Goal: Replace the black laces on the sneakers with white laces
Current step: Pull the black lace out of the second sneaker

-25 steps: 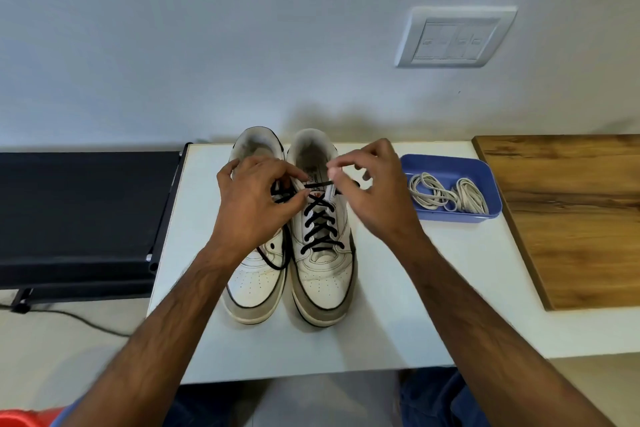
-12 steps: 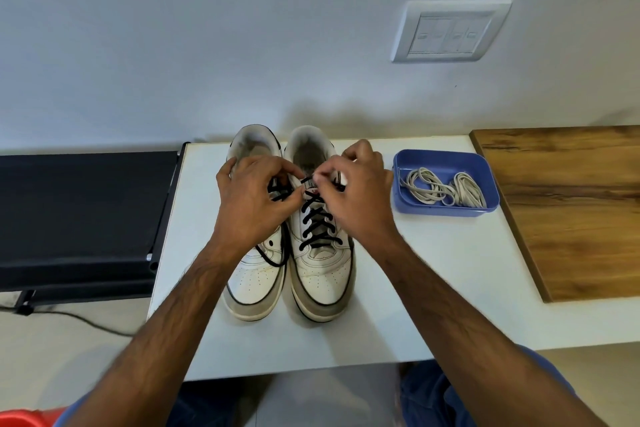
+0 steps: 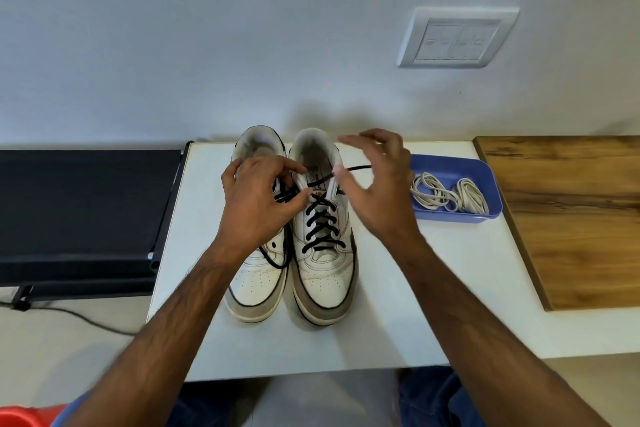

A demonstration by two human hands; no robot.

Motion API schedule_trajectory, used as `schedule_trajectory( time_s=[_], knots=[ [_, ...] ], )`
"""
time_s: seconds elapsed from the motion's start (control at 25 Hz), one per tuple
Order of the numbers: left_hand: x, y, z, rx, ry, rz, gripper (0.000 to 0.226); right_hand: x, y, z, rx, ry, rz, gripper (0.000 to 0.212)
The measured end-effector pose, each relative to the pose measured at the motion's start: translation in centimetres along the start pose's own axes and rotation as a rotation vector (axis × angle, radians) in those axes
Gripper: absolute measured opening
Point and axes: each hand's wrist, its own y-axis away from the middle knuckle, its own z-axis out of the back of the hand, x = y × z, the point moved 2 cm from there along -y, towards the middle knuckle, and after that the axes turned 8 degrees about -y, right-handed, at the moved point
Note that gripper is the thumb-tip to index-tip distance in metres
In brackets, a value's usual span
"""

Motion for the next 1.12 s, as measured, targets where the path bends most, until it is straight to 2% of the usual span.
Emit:
schedule_trajectory(
  time_s=[0.08,0.2,0.48,0.6,0.68,0.72,0.84,0.96,1.04,1.12],
  knots=[
    [0.0,0.0,-0.1,-0.011,0.013,0.006,0.029,0.5,0.4,-1.4,0.108,0.176,0.065,0.025],
    [-0.1,0.0,-0.1,-0.011,0.033,0.011,0.029,0.5,1.0,-3.0,0.192,0.250,0.040,0.017],
    [0.0,-0.1,-0.1,0.010,0.028,0.019,0.028,0.4,0.7,-3.0,0.038,0.249,0.029,0.005],
    [0.0,-0.1,0.0,0.022,0.013,0.019,0.028,-0.6,-0.2,-0.8,-0.140,0.038,-0.121,0.002],
    [0.0,-0.1,0.1,0.023,0.014,0.019,0.028,-1.5,-0.9,1.2,-0.252,-0.251,-0.257,0.007],
    [0.1,-0.1,0.1,0.022,0.011,0.018,0.028,-1.7,-1.1,1.9,-0.255,-0.395,-0.325,0.012],
    [-0.1,0.1,-0.1,0.029,-0.023,-0.009,0.025,-1.1,-1.4,2.4,-0.037,-0.742,-0.415,0.020],
    [-0.3,0.5,-0.4,0.036,-0.139,-0.072,0.031,-0.1,-1.6,2.5,0.212,-0.910,-0.456,0.009],
    [-0.4,0.5,-0.4,0.053,-0.164,-0.089,0.033,-0.4,-1.5,3.3,0.343,-0.790,-0.429,0.015],
    [-0.2,0.5,-0.3,0.063,-0.160,-0.107,0.030,-1.2,-1.0,3.8,0.482,-0.362,-0.264,0.026]
  ],
)
